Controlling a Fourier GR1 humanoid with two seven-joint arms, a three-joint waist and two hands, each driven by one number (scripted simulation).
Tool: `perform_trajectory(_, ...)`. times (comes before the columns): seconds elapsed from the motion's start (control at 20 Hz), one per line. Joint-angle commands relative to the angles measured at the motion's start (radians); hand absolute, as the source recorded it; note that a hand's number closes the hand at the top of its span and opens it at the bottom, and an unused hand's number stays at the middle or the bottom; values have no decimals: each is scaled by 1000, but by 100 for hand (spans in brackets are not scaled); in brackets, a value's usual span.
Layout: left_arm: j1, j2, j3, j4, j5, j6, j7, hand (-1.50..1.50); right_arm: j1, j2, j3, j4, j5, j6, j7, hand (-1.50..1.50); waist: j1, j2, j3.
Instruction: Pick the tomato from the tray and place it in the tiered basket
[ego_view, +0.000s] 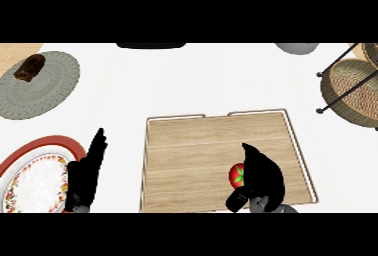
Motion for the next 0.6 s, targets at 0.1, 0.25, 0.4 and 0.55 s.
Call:
perform_trajectory(0.1, 38, -5, 11, 40, -7, -35, -53, 0, -13, 19, -37, 48, 40, 41, 91, 150, -1, 2, -1)
perform_trajectory(0.25, 67, -13, 6, -23, -23, -22, -11, 0, 23, 24, 15, 37, 37, -2, 61, 150, -1, 1, -1)
perform_trajectory(0.4, 13, -16, 25, -32, -35, -8, 47, 0, -4, 15, 20, 132, 117, -21, -55, 150, 1, 2, -1)
perform_trajectory(0.55, 5, -21, 42, 25, -38, -31, -3, 0, -38, 24, 47, 114, 185, 1, -22, 150, -1, 1, -1)
